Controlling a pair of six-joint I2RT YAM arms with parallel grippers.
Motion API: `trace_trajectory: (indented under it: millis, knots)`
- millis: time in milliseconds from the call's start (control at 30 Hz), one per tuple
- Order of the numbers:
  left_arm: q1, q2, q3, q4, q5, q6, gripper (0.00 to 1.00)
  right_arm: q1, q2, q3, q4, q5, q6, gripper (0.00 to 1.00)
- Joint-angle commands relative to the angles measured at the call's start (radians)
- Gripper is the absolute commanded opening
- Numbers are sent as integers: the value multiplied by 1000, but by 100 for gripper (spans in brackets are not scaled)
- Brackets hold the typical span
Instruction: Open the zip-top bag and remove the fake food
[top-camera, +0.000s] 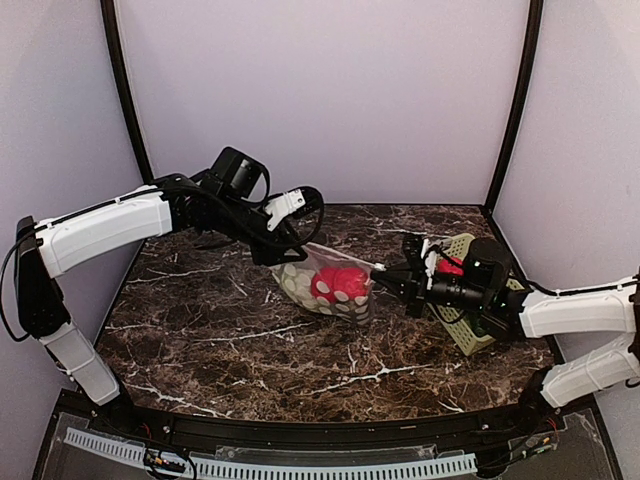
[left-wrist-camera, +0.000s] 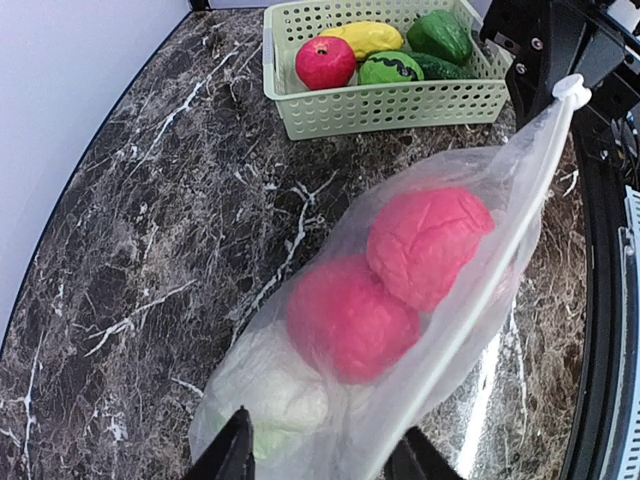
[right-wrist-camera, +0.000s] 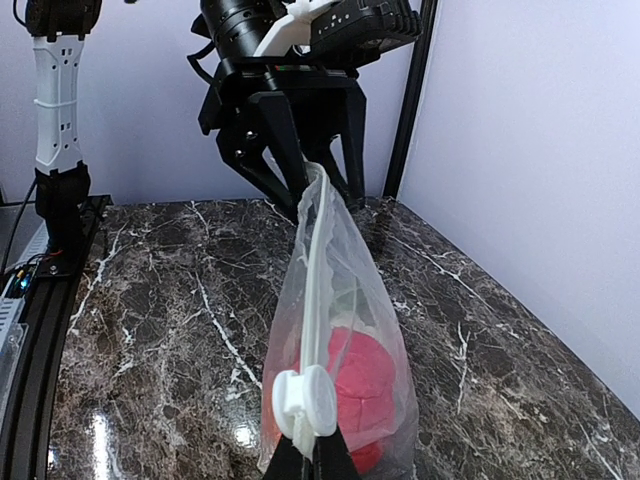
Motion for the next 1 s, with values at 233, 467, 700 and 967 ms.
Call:
trace_trajectory:
  millis: [233, 467, 700, 967]
  knots:
    - [-32, -200, -135, 238, 99, 57, 67, 6, -58, 75, -124, -60, -8, 0]
    - [-131, -153, -116, 245, 133, 188, 70, 5, -58, 72, -116, -101, 33, 0]
    - [-220, -51, -41, 306, 146, 235, 67, 6, -85, 64, -115, -111, 51, 0]
    - [-263, 57, 55, 299, 148, 262, 49, 6, -102, 63, -146, -115, 49, 0]
